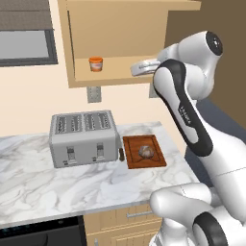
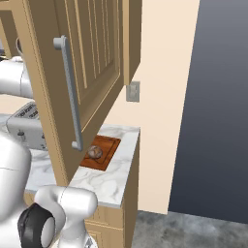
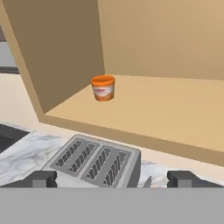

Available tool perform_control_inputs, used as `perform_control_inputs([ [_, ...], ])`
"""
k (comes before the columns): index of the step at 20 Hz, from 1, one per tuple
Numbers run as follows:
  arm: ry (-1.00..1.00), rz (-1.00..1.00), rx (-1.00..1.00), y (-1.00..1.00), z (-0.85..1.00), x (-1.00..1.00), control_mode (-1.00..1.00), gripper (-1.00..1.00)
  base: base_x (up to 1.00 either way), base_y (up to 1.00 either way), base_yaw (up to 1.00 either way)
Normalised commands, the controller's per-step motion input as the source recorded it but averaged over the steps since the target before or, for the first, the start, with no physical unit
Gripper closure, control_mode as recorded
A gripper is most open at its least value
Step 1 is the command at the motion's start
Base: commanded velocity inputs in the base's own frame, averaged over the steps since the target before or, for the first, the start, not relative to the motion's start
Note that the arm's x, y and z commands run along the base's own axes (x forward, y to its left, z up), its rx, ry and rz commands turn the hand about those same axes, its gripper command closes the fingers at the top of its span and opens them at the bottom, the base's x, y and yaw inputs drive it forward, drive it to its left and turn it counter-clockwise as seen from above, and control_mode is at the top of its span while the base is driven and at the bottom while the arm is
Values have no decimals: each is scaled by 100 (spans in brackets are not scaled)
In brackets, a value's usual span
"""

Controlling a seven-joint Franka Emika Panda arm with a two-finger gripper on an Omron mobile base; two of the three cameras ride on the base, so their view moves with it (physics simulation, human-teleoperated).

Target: Pick the bread, place it on the cutting board, pick the jam, place it on the counter, and close the cabinet.

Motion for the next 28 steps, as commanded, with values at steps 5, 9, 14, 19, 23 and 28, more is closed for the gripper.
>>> perform_control_inputs([
  [5,0,1,0,9,0,35,-100,-100,0,0,0],
  [9,0,1,0,11,0,24,-100,-100,0,0,0],
  [14,0,2,0,14,0,19,-100,-100,0,0,0],
  [19,0,5,0,12,0,10,-100,-100,0,0,0],
  [23,0,7,0,11,-6,10,-100,-100,0,0,0],
  [28,0,7,-1,14,-14,12,-100,-100,0,0,0],
])
